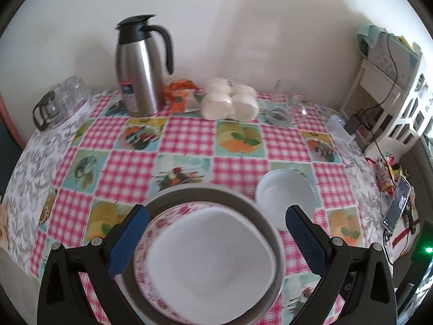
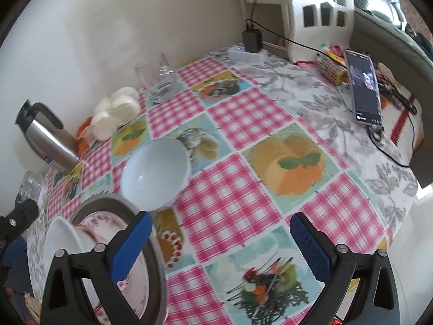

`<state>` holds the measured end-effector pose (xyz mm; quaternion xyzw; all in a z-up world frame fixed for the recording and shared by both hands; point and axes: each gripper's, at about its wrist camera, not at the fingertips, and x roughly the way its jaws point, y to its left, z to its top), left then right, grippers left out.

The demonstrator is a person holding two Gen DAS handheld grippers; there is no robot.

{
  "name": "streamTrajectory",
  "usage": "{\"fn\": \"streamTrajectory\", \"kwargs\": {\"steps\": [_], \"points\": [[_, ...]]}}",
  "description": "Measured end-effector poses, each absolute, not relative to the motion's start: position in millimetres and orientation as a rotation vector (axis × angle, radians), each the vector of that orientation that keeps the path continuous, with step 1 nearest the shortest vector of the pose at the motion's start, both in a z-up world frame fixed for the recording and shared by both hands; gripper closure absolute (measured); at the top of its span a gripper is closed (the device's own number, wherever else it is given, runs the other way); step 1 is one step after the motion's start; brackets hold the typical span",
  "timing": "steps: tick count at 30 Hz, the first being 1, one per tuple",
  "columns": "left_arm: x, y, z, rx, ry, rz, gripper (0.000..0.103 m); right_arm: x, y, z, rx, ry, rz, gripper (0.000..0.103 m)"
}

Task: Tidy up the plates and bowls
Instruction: 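Move both tools toward the plain white round bowl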

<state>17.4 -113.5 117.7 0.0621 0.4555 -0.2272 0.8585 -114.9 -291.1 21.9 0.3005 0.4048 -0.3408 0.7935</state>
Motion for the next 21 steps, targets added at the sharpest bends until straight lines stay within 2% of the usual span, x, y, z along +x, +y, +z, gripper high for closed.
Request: {"fn": "streamTrajectory", "kwargs": {"steps": [9,21], "points": [[18,-160,118,0.144,0.928,-0.561,0.002,-106,-312,13,0.644,0.877,-0.749,0.000],[27,-209,83,0.140,0.970,-0.594,0.001,-79,-337,-18,0.679,0.921,-0.712,0.001]]}}
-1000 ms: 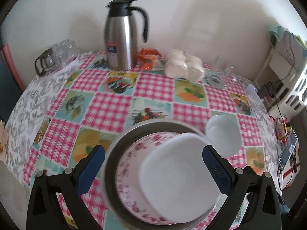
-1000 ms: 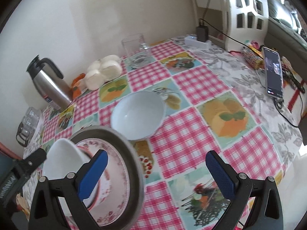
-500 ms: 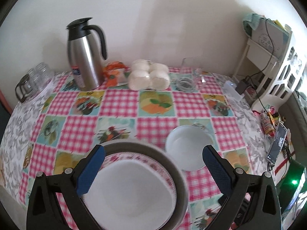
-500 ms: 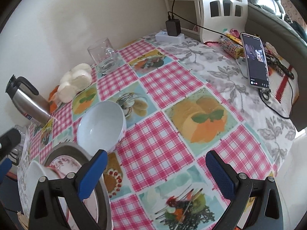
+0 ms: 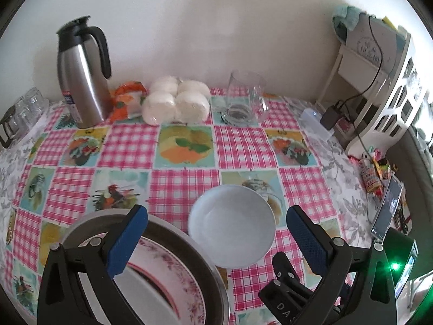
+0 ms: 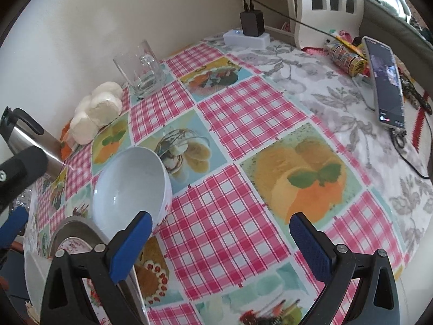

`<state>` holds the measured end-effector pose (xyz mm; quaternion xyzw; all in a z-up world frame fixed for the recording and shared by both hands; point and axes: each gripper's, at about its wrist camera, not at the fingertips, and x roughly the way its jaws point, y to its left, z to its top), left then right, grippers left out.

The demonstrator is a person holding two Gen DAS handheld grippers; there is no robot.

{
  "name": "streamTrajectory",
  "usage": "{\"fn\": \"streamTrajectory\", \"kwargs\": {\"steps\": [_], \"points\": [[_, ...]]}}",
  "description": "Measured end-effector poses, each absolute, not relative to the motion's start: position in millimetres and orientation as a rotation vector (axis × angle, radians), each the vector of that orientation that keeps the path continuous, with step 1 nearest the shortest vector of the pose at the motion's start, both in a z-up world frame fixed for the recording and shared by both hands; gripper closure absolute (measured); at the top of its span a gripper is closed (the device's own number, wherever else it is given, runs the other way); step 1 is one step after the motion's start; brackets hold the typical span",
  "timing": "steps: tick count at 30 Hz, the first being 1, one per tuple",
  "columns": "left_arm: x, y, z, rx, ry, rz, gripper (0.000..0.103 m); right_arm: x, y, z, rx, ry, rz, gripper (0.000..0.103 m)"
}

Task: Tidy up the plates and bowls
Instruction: 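Move both tools toward the plain white round bowl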

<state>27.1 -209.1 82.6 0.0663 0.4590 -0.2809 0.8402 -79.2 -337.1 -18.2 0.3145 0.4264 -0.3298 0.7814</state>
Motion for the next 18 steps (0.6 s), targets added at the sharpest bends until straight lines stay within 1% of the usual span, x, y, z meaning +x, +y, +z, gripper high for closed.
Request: {"fn": "streamTrajectory", "kwargs": {"steps": [1,4,6,7,9,18], "points": [[28,-213,80,0.158,0.972,-0.583,0.001,-77,-339,-21,0.683,0.925,-0.709,0.001],[32,-220,69,0.209,0.998,-0.542,0.001,-72,-341,-25,0.687,0.928,-0.696,0.008],[35,-224,62,0.218,1.010,-0.539,0.001,-67,-343,-28,0.683,0.935,-0.693,0.015],[35,-224,61,0.225,1.010,-0.534,0.001,-65,-344,-29,0.688,0.926,-0.691,0.016],[37,-227,57,0.249,0.999,-0.517,0.001,-63,-347,-28,0.696,0.912,-0.688,0.022],[43,-231,56,0.247,0.986,-0.504,0.001,-41,-347,-27,0.671,0.900,-0.638,0.045]]}}
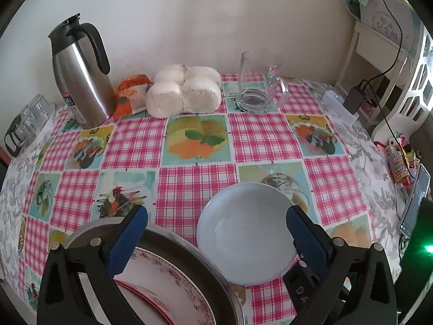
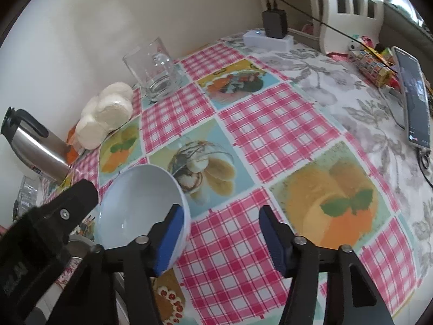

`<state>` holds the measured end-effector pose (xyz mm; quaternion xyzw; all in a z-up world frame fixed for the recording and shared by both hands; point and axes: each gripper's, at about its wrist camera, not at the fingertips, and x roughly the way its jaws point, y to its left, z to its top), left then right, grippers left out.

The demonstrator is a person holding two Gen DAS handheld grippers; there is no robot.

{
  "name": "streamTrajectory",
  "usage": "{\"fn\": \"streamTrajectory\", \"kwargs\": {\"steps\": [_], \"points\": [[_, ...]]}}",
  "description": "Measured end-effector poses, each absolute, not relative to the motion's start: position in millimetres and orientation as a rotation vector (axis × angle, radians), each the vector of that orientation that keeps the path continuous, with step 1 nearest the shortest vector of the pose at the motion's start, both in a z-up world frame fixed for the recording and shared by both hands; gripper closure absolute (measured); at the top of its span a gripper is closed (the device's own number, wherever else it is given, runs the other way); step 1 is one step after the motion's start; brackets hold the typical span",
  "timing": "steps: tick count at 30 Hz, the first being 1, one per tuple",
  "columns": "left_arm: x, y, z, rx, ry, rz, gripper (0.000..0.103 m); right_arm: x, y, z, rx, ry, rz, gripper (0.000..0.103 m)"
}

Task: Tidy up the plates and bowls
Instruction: 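Move both tools toward the plain white round bowl, then close both grippers on the round bowl rim and lift it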

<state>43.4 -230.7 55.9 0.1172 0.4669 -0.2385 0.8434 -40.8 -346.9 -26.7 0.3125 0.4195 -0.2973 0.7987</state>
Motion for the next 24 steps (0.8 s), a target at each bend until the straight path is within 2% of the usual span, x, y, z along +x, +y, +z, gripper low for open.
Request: {"fn": "streamTrajectory", "kwargs": {"steps": [5,14,24], "points": [[47,-227,51,0.208,1.022,-0.498,0.001,-37,-347,-39,0.701,0.916,-0.607,0.051],[46,-228,49,0.205,1.030,-0.509,0.001,-36,-346,-38,0.714,0.910,-0.564,0.071],[37,-237,46,0.229,1.040,-0.550,0.001,-55,-369,-35,0.723,0.916,-0.620,0.071]]}}
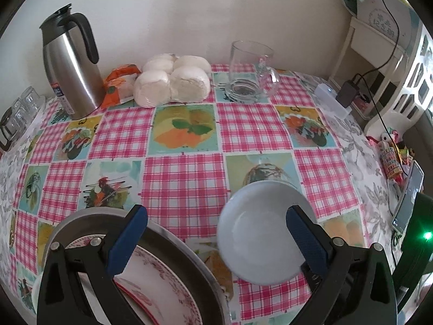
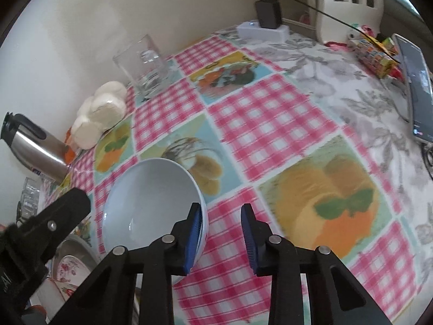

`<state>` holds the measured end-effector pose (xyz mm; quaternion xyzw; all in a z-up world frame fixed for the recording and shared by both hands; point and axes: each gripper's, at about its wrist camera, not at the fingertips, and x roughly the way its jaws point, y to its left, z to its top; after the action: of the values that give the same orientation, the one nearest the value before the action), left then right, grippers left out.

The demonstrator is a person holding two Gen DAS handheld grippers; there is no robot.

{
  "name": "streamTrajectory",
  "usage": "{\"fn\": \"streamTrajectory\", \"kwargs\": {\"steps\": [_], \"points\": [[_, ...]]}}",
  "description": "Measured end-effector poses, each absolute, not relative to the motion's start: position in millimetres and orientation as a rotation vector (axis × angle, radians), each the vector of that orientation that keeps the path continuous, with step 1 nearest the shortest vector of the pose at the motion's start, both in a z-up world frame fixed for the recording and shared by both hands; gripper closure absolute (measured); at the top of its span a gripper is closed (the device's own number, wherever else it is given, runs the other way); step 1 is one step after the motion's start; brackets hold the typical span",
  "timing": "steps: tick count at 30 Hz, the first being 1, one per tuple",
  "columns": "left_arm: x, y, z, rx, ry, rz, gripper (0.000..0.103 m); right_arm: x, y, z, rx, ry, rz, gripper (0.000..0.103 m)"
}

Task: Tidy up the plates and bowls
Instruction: 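Close both grippers on the round bowl rim and lift it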

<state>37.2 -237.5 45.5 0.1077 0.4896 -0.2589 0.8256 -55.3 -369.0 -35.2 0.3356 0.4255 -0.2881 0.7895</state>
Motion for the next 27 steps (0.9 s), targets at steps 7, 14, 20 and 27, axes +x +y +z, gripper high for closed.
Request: {"fn": "streamTrajectory", "kwargs": {"steps": [7,14,20,27], "points": [[25,-255,33,0.238,1.073,-0.603,0.002,-74,-389,-36,0.741,0.929,-0.667,0.071],[18,-269,15,0.215,1.103,-0.618,0.020,-83,-395,-38,0.735,0.939,-0.666,0.071],[20,-274,-3,0.196,1.134,-0.632,0.048,-83,-398,-44,0.734,0.944,-0.651,0.071],[23,-276,-23,0.163,1.179,-0.657,0.073,-77,-395,-52,0.735,0.951,-0.628,0.071]]}}
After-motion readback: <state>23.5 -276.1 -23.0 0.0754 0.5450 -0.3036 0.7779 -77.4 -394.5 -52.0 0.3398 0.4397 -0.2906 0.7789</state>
